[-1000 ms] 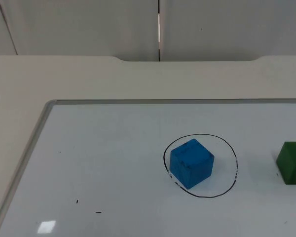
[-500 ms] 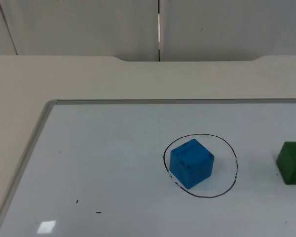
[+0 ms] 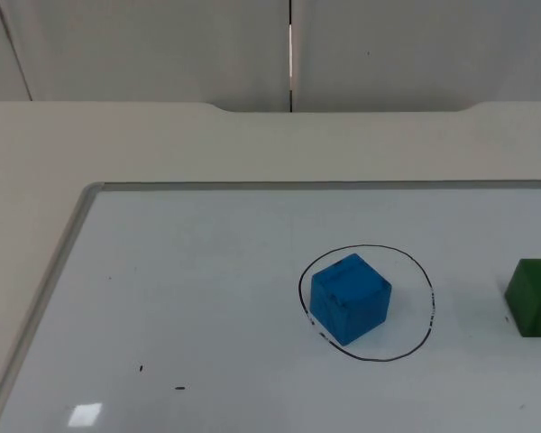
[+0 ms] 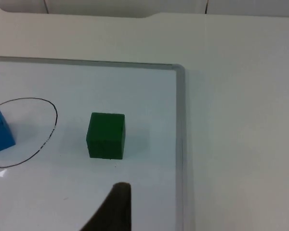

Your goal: Push the two cubes into the marked area.

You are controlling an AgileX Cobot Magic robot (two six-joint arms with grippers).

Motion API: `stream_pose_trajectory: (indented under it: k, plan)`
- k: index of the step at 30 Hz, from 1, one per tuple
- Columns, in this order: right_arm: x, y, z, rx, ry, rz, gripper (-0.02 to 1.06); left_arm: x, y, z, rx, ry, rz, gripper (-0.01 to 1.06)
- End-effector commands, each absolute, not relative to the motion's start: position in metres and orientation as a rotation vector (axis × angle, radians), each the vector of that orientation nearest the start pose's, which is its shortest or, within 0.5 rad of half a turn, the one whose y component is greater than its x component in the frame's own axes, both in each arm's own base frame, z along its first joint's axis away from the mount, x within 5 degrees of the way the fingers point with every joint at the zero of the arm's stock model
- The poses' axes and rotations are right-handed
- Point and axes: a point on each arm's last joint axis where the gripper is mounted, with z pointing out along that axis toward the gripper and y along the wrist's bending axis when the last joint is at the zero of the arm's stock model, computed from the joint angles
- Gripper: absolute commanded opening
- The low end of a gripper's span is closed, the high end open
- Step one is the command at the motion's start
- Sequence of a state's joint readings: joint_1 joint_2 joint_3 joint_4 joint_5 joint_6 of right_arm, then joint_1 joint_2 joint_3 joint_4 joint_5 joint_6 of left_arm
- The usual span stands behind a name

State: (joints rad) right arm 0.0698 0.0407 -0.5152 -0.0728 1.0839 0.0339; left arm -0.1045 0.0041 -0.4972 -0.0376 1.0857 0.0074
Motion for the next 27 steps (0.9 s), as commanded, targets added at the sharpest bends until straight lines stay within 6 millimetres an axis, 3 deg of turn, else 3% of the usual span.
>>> stream_pose_trajectory:
  k: [1, 4, 9, 10, 14, 15, 20, 21, 25, 27]
  plan:
    - [0.005, -0.005, 0.284, -0.034, 2.117, -0.021, 1.05, -0.005, -0.002, 0.274, 0.108, 2.064, -0.107, 0.0]
    - [0.017, -0.004, 0.288, -0.032, 2.175, -0.017, 1.05, -0.005, -0.002, 0.274, 0.108, 2.064, -0.107, 0.0]
    - [0.062, 0.0, 0.3, -0.043, 2.352, -0.02, 1.03, -0.005, -0.002, 0.274, 0.108, 2.064, -0.107, 0.0]
    - [0.062, 0.0, 0.3, -0.043, 2.352, -0.02, 1.03, -0.005, -0.002, 0.274, 0.108, 2.064, -0.107, 0.0]
    - [0.101, 0.003, 0.3, -0.048, 2.46, -0.022, 0.93, -0.005, -0.002, 0.274, 0.108, 2.064, -0.107, 0.0]
    - [0.101, 0.003, 0.3, -0.048, 2.46, -0.022, 0.93, -0.005, -0.002, 0.274, 0.108, 2.064, -0.107, 0.0]
    - [0.155, 0.007, 0.288, -0.003, 2.586, -0.006, 0.62, -0.005, -0.002, 0.274, 0.108, 2.064, -0.107, 0.0]
    - [0.155, 0.007, 0.288, -0.003, 2.586, -0.006, 0.62, -0.005, -0.002, 0.274, 0.108, 2.064, -0.107, 0.0]
    - [0.192, 0.01, 0.267, -0.009, 2.661, -0.007, 0.4, -0.005, -0.002, 0.274, 0.108, 2.064, -0.107, 0.0]
    - [0.2, 0.01, 0.26, -0.01, 2.673, -0.007, 0.35, -0.005, -0.002, 0.274, 0.108, 2.064, -0.107, 0.0]
